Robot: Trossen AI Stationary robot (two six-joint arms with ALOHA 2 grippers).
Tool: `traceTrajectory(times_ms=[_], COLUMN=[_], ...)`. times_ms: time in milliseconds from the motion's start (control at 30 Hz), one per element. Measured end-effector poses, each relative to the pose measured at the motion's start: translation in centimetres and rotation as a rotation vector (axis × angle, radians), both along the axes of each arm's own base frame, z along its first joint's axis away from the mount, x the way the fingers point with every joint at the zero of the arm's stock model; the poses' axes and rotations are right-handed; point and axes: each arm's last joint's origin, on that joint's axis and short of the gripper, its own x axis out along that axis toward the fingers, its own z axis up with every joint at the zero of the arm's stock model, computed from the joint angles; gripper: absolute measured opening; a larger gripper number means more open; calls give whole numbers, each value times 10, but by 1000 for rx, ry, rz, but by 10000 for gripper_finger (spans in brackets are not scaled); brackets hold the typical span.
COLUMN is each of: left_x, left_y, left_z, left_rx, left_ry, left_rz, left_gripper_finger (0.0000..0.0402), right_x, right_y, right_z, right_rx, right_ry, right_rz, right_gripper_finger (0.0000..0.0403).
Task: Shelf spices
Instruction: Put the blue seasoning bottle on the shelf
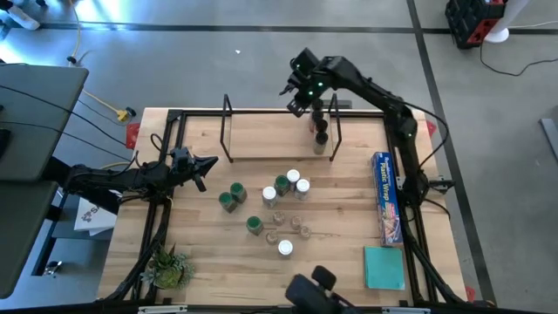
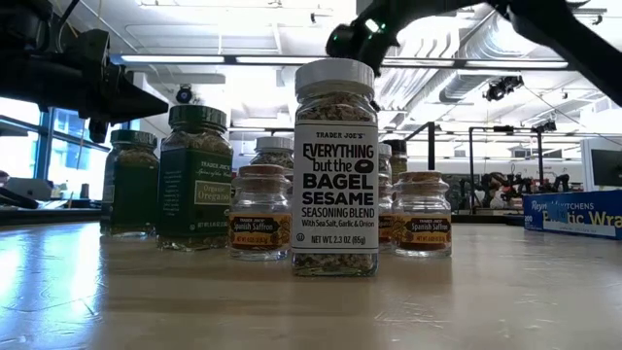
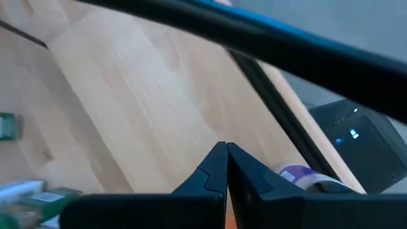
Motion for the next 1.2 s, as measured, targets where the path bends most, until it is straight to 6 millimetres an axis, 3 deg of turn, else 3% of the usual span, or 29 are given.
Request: traceTrajectory(times_ms=[267, 567, 1000, 1200], left_x=[0, 0, 0, 0], left_y=[0, 0, 0, 0], left_z=[0, 0, 0, 0], left_rx=[0, 0, 0, 0], left_ry=[1, 0, 0, 0], left_rz=[-1, -1, -1, 0], left_gripper_finger=[5, 5, 5, 5], right_x=[3, -9, -14, -13], right_y=[11, 10, 8, 8], right_z=[-15, -29, -27, -7], right_rx=[15, 57, 59, 39], right_ry=[113, 307, 326, 252], right_rz=[153, 164, 162, 156], right_gripper_finger=[2, 2, 2, 2])
